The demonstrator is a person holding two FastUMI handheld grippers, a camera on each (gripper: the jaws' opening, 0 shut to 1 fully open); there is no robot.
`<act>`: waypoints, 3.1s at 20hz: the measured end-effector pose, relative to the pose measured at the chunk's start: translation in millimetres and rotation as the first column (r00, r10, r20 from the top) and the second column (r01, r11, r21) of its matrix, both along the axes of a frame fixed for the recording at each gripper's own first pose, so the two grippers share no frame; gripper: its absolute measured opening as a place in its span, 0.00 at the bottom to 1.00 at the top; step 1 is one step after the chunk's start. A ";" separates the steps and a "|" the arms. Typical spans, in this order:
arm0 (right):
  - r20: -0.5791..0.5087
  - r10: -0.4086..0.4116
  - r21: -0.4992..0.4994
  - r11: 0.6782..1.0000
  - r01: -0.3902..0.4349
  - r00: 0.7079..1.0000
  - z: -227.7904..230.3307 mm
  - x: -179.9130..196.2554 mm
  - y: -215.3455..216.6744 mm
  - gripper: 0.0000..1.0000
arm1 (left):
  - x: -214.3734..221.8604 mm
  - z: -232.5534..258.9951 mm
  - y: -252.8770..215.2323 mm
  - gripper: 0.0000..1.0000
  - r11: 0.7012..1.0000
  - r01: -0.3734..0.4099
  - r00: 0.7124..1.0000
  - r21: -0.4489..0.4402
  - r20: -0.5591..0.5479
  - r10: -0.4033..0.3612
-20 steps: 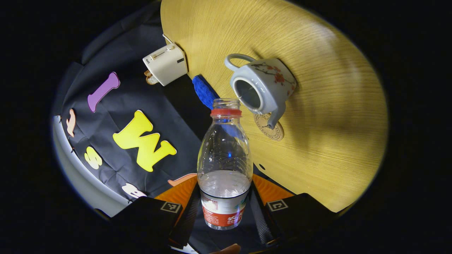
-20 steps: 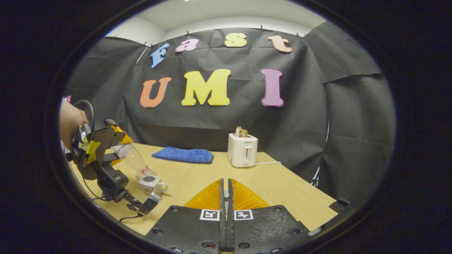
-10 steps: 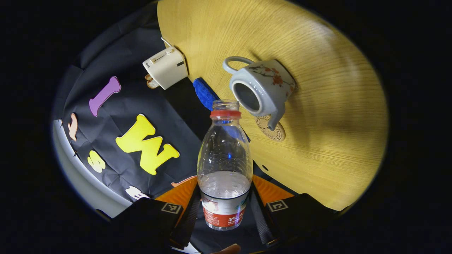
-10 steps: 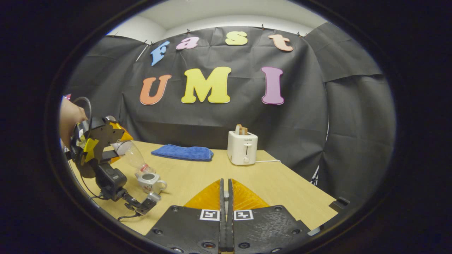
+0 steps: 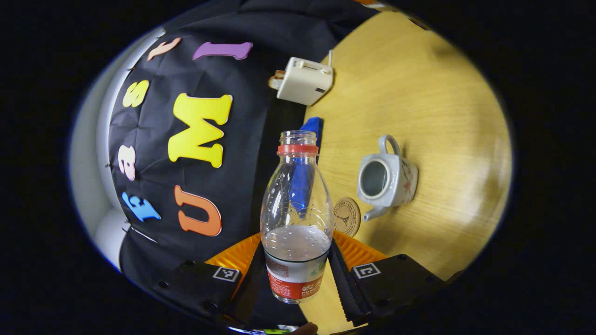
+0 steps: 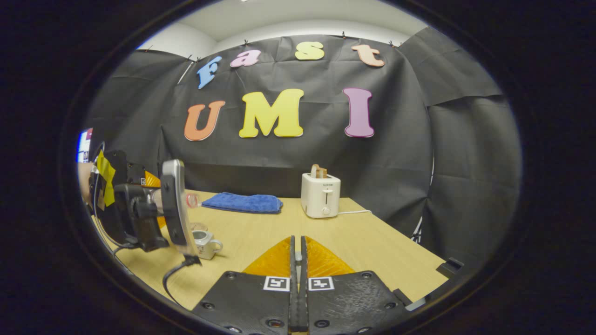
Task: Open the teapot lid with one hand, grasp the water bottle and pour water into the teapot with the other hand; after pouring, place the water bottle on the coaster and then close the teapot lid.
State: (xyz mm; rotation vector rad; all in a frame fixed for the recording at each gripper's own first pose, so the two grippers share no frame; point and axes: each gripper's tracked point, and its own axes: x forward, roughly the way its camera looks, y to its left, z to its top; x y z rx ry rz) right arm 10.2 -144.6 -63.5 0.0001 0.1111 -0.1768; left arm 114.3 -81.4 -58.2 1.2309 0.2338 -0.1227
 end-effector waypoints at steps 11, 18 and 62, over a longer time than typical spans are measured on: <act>-0.014 0.026 -0.029 0.999 -0.027 1.000 -10.6 5.7 15.9 0.00 | 53.1 -0.2 10.2 0.74 0.513 -0.090 0.986 -0.854 -0.003 0.167; -0.038 0.031 -0.035 0.999 -0.032 0.999 -21.6 12.4 15.5 0.00 | 113.5 -17.4 21.1 0.75 0.273 -0.070 0.979 -0.960 -0.013 0.204; 0.031 0.241 0.027 0.970 -0.242 0.970 53.2 51.5 90.2 0.00 | -67.7 35.0 91.7 0.97 0.174 -0.050 0.969 -0.983 -0.005 0.246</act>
